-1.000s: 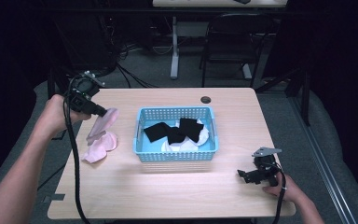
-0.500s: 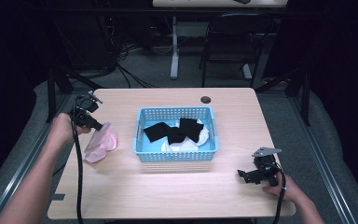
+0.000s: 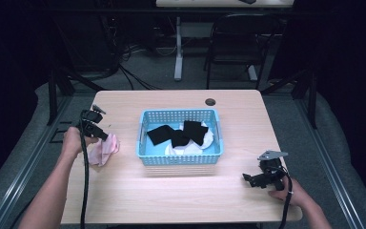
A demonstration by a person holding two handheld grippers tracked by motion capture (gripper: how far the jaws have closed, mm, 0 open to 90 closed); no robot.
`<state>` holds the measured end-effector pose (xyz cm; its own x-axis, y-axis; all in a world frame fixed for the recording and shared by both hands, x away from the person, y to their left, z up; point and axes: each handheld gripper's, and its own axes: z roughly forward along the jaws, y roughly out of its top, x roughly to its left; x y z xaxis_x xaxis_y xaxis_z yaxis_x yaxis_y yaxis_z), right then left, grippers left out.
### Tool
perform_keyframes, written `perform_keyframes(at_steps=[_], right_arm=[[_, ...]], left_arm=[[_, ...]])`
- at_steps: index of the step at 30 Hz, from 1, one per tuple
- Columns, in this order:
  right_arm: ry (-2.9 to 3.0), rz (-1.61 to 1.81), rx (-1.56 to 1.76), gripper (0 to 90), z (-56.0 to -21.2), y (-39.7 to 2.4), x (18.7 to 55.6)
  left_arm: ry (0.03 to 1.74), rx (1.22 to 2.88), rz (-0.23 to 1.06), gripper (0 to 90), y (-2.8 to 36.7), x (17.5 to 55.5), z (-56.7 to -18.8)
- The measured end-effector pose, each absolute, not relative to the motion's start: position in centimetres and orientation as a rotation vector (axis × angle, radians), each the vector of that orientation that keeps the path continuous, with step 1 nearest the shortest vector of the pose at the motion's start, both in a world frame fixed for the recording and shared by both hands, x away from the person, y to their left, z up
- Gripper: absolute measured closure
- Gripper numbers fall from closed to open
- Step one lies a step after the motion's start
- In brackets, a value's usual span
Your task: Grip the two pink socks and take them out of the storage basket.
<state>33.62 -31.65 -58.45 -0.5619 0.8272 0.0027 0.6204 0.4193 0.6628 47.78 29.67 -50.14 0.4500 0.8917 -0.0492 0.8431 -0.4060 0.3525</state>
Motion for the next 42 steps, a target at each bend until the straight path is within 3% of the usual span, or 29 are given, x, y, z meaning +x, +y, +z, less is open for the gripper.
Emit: perform_keyframes(at_steps=[4, 7, 10, 11, 18, 24, 33, 42], right_arm=[[2.353, 0.889, 1.248, 0.0, -58.4, -31.7, 33.6], [2.355, 0.895, 1.249, 0.0, -58.4, -31.6, 33.6], [2.354, 0.895, 1.249, 0.0, -58.4, -31.6, 33.6], [2.354, 0.896, 1.248, 0.0, -58.5, -31.6, 33.6], [2.355, 0.895, 1.249, 0.0, -58.4, -31.6, 33.6], [2.354, 0.895, 1.249, 0.0, -58.4, -31.6, 33.6], [2.354, 0.895, 1.25, 0.0, -58.4, -31.6, 33.6], [2.352, 0.889, 1.249, 0.0, -58.4, -31.6, 33.6]], left_arm=[[1.48, 2.336, 0.233, 71.7, 30.0, 47.5, -49.7], [1.491, 2.311, 0.272, 47.9, 30.1, 47.0, -49.0], [1.496, 2.271, 0.298, 18.7, 30.4, 46.0, -48.1], [1.492, 2.257, 0.31, 14.4, 30.5, 45.6, -47.7], [1.454, 2.166, 0.428, 2.6, 31.0, 42.0, -45.0], [1.426, 2.13, 0.503, 0.0, 31.2, 38.4, -44.6], [1.461, 2.089, 0.477, 0.0, 31.9, 34.0, -48.6], [1.472, 2.087, 0.472, 0.0, 31.6, 32.2, -51.5]])
